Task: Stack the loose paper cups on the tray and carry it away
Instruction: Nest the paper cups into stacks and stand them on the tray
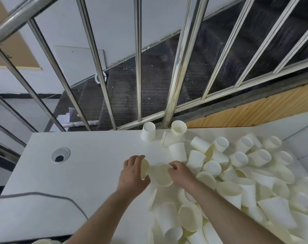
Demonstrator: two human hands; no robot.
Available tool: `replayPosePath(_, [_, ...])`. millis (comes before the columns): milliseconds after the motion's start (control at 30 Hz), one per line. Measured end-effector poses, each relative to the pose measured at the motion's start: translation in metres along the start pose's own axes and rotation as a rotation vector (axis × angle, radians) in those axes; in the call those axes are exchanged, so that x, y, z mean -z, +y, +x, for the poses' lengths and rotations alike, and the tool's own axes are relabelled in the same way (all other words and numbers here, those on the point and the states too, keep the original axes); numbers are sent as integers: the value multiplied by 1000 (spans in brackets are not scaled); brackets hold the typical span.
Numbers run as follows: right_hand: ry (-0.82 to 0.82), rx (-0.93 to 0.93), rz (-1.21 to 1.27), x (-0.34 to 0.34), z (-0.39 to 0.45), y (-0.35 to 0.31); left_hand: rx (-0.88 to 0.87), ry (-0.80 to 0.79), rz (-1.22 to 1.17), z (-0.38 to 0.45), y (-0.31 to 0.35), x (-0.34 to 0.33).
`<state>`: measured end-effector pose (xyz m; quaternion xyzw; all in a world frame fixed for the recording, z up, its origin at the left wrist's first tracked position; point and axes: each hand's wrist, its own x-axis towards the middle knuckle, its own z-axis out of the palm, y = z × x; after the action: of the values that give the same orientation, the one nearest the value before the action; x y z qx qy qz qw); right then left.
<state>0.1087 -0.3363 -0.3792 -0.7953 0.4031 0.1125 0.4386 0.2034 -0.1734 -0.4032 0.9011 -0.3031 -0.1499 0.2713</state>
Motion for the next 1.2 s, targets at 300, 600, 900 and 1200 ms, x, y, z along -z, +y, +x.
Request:
replayPosePath(300, [2, -8, -25, -3, 5, 1, -42, -88, 111, -3, 0, 1])
replayPosePath(600, [-13, 355, -610, -14, -14, -10, -35, -109, 138, -8, 1, -1])
replayPosePath(900, [87, 386, -565, -13, -27, -14, -53, -36, 88, -20, 3, 13])
replayPosePath(1200, [187, 454, -516, -9, -79, -24, -99, 76, -24, -59, 15, 31])
